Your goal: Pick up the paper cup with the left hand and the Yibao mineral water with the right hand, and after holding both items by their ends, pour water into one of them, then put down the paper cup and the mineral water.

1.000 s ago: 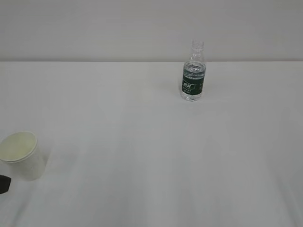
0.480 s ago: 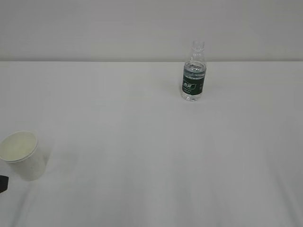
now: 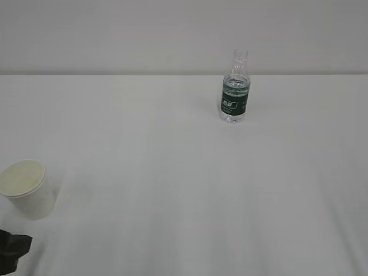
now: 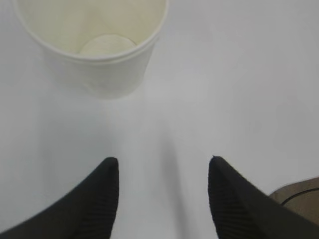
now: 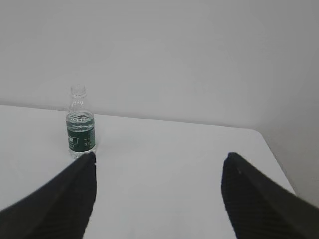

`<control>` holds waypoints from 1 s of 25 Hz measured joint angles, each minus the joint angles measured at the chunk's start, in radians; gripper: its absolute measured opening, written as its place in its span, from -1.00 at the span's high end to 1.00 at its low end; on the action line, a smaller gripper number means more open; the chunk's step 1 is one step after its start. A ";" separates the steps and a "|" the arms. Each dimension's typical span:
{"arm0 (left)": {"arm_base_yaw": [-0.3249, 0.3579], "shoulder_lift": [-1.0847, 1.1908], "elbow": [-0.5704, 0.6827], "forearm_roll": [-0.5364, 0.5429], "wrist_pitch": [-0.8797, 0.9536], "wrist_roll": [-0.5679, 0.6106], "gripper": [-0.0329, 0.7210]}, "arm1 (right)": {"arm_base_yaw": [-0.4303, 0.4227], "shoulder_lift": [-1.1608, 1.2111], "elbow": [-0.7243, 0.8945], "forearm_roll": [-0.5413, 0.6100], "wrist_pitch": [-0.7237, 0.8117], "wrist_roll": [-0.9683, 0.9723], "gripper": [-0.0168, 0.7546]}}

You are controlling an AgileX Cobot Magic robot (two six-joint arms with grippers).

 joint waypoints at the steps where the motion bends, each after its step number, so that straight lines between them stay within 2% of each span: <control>1: -0.011 0.023 0.002 0.000 -0.017 0.000 -0.16 | 0.008 0.000 0.000 -0.004 0.000 0.000 -0.58; 20: -0.022 0.086 0.005 -0.019 -0.235 -0.030 -0.24 | 0.013 0.000 0.000 -0.006 0.000 0.000 -0.58; 25: -0.049 0.086 0.092 0.026 -0.368 -0.170 -0.24 | 0.013 0.000 0.000 -0.011 0.014 0.000 -0.58</control>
